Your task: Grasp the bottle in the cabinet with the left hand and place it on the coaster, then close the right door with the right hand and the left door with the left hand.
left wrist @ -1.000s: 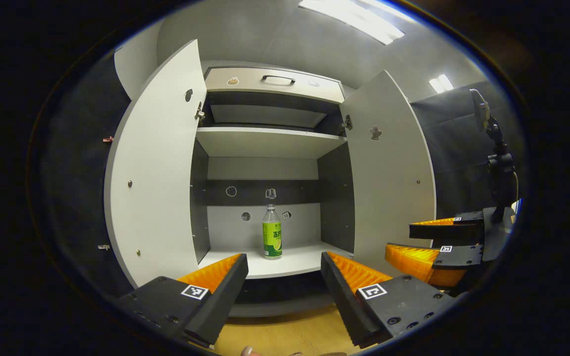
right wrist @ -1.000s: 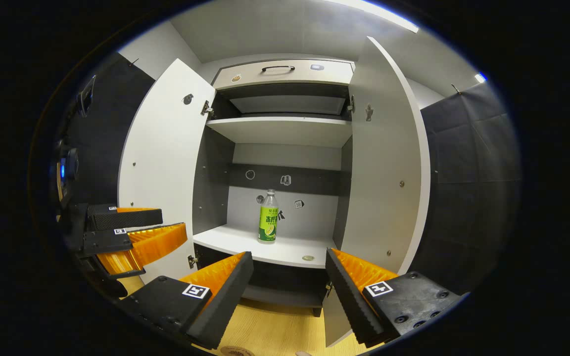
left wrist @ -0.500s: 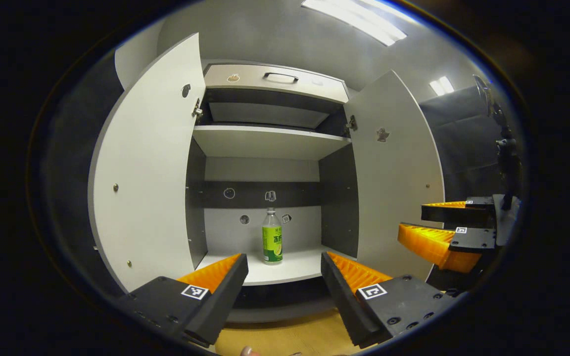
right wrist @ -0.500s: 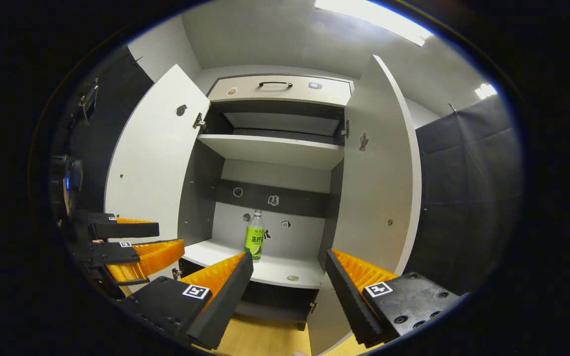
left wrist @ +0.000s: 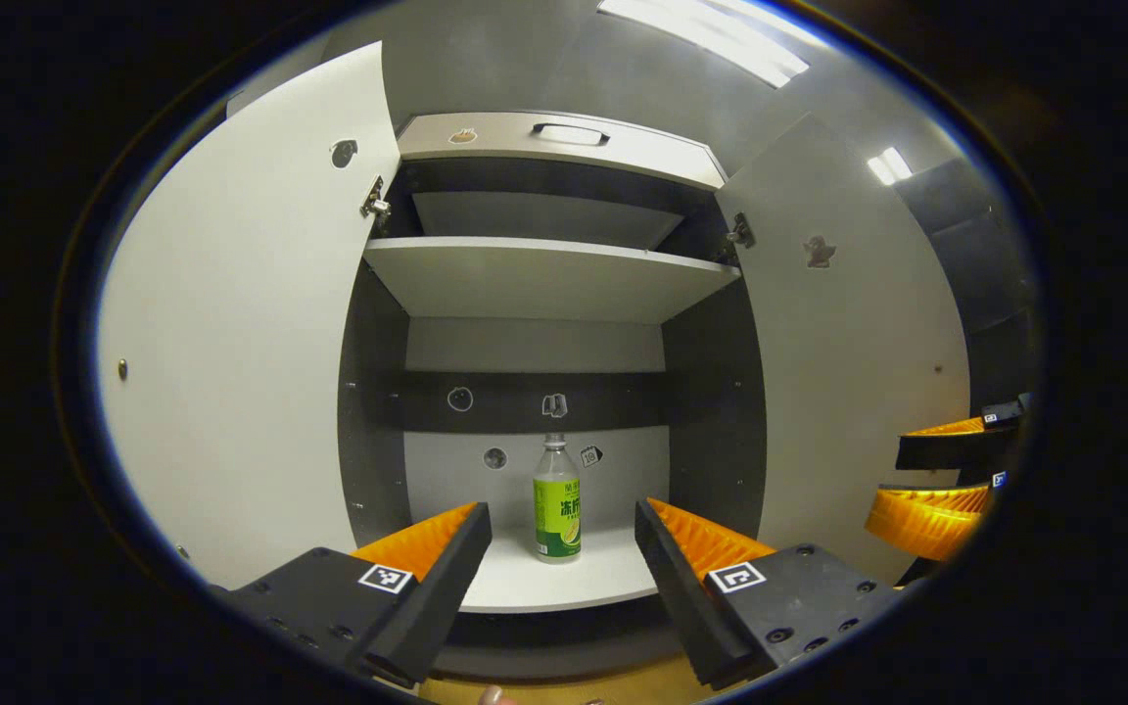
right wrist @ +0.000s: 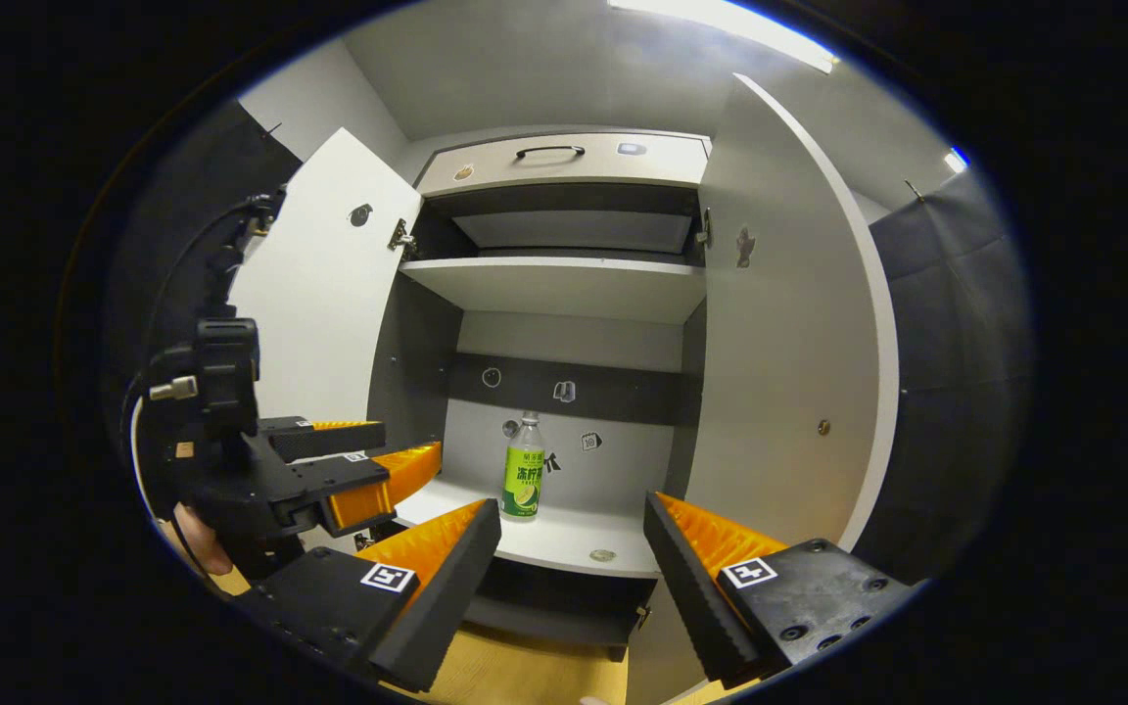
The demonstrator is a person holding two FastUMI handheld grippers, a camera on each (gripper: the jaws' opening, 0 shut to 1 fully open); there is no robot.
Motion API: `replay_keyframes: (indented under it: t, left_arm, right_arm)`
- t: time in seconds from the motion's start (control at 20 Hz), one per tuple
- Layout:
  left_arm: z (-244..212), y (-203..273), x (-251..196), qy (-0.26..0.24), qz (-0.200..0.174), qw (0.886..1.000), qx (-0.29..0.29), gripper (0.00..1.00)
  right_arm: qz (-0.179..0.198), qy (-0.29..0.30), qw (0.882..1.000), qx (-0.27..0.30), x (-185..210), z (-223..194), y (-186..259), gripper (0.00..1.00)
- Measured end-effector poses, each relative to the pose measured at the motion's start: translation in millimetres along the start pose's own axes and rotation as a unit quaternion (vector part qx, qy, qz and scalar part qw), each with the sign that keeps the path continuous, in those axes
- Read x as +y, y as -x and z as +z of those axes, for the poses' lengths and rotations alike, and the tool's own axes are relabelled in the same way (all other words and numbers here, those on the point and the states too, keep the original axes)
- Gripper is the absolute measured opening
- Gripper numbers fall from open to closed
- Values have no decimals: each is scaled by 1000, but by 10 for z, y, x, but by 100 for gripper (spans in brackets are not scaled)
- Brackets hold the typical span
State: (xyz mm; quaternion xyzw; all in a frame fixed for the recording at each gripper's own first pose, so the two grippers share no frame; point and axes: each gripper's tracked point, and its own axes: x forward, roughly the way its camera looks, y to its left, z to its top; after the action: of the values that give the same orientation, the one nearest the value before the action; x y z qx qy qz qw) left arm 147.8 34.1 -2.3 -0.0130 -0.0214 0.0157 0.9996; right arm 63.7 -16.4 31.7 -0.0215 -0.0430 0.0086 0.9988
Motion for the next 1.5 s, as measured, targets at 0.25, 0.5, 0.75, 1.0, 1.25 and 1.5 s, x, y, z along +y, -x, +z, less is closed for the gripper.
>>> replay_keyframes:
  t: [0.25, 0.5, 0.75, 1.0, 1.25, 1.5]
  left_arm:
    - [-255, -541, 4, 14, 9, 1000, 18, 94]
    - [-525, -1004, 6, 19, 8, 999, 36, 94]
    - [-664, -1455, 58, 15, 4, 999, 42, 94]
    - [-765, -1804, 62, 0, -1, 999, 45, 94]
    - [-876, -2081, 120, -7, 4, 999, 52, 93]
    - [-1033, -2301, 188, -20, 7, 997, 69, 93]
  right_arm:
    - [36, -4, 999, 5, 37, -119, -178, 98]
    - [51, -4, 999, 10, 79, -212, -302, 98]
    - [85, -3, 996, 15, 308, -321, -419, 98]
    - [96, -6, 995, 21, 374, -378, -602, 97]
    - [95, -8, 995, 24, 356, -418, -823, 98]
    - [92, -18, 995, 38, 331, -494, -1017, 98]
